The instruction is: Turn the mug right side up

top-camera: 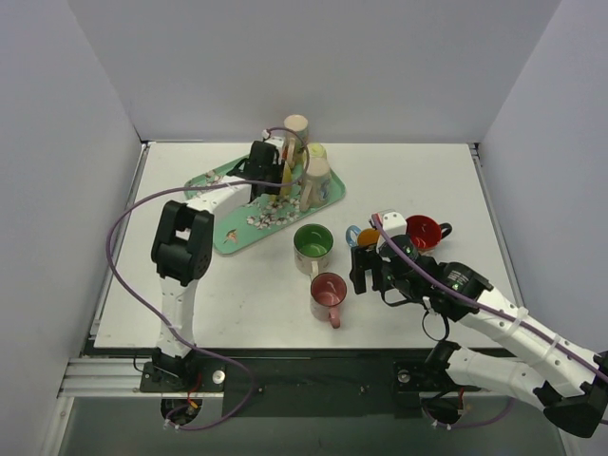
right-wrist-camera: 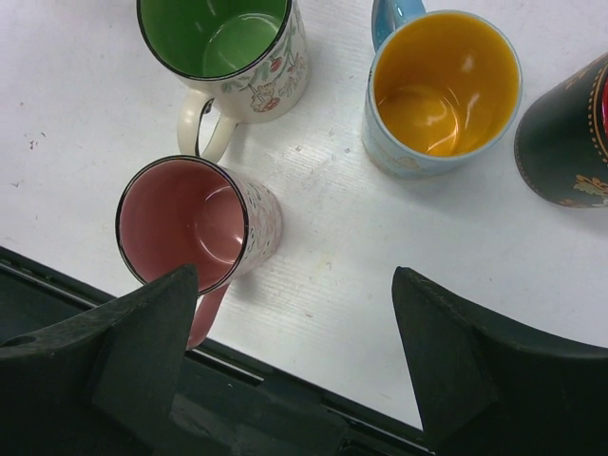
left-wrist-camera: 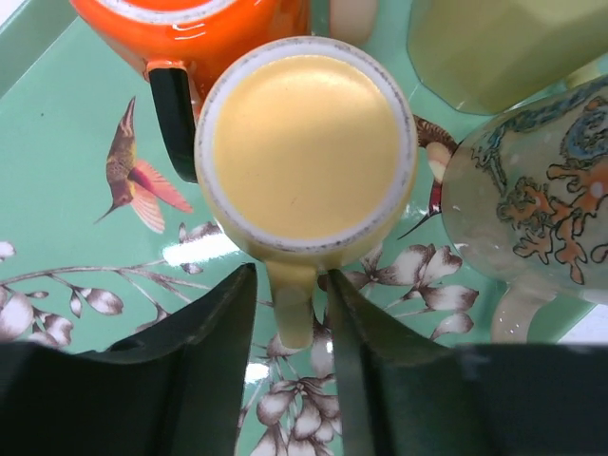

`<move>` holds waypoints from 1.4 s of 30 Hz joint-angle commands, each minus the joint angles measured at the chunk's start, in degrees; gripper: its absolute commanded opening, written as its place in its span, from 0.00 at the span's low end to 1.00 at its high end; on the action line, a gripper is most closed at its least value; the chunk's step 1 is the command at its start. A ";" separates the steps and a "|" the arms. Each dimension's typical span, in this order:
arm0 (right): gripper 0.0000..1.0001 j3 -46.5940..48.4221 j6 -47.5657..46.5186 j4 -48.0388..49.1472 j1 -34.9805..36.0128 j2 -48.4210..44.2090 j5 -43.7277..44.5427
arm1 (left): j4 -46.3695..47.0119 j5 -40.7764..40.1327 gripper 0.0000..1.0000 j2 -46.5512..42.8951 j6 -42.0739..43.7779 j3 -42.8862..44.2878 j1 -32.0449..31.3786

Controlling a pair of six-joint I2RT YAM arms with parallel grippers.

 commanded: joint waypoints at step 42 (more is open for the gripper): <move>0.77 1.73 15.50 70.51 1.97 8.57 5.25 | -23.26 65.76 0.00 -41.32 -19.95 5.24 2.86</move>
